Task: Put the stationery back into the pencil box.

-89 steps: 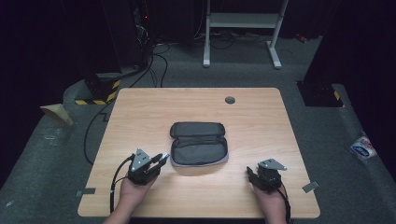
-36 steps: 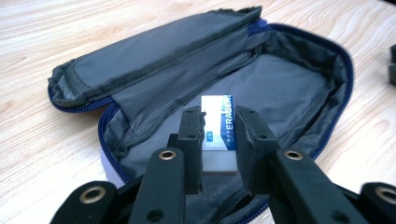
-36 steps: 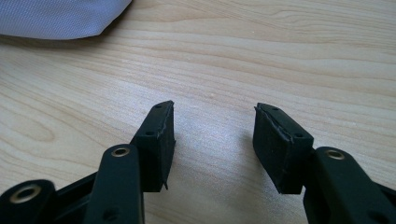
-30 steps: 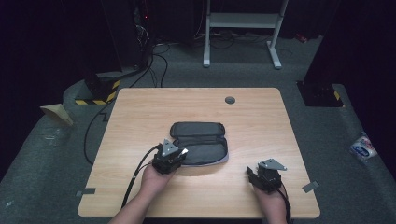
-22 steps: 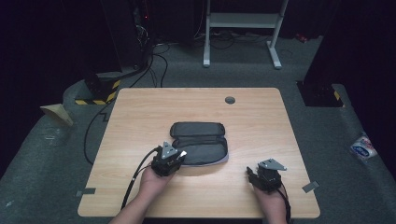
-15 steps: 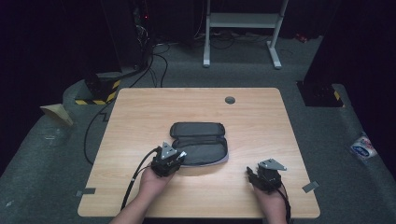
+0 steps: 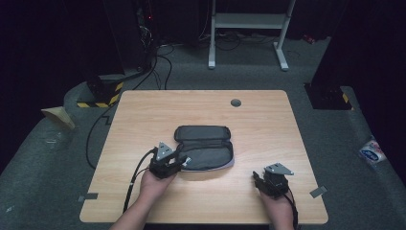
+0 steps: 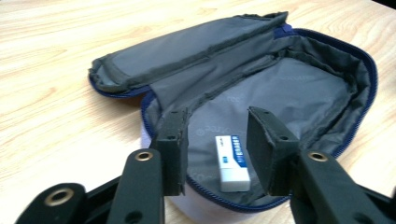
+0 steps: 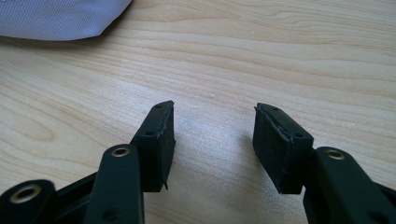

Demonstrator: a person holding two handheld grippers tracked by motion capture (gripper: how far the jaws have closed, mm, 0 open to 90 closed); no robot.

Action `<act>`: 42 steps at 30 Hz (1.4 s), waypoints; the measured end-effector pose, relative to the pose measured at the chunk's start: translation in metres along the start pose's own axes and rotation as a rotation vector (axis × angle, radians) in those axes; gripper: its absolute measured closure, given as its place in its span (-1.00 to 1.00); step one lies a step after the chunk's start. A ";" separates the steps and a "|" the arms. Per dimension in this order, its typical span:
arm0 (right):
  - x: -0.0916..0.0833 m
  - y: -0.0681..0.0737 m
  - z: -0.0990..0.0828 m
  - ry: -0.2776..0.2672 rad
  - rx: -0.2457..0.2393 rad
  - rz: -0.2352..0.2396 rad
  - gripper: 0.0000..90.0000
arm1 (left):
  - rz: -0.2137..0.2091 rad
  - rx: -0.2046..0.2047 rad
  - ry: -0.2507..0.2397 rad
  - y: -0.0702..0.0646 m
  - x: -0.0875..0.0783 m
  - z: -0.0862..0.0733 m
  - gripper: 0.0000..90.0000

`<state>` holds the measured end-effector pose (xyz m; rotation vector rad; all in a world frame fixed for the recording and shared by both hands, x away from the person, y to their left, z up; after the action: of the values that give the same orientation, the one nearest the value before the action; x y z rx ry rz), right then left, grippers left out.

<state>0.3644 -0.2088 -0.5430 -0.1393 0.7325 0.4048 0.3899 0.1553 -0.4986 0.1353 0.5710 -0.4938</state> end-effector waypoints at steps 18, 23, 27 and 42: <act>0.000 0.000 0.000 0.001 0.004 -0.001 0.07 | 0.008 -0.095 -0.009 0.048 -0.016 -0.004 -0.47; 0.000 0.000 0.000 0.000 0.001 -0.001 0.07 | 0.066 -0.088 0.043 0.067 -0.015 -0.012 -0.72; 0.000 0.000 0.000 0.000 0.001 -0.001 0.07 | 0.149 -0.062 0.105 0.085 -0.013 -0.022 -0.96; 0.000 0.000 0.000 0.000 0.002 -0.002 0.06 | 0.246 -0.062 0.247 0.130 -0.032 -0.072 -1.00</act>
<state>0.3644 -0.2089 -0.5431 -0.1378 0.7326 0.4026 0.3943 0.3008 -0.5429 0.2063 0.7989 -0.2201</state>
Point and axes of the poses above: each handheld gripper's, and its own axes: x roughly forward along the jaws, z roughly out of its top, y roughly to its left, the point moved 3 cm from there along x, roughly forward along the jaws, and after that the axes turned 4 degrees about z, right-handed, at the moved point
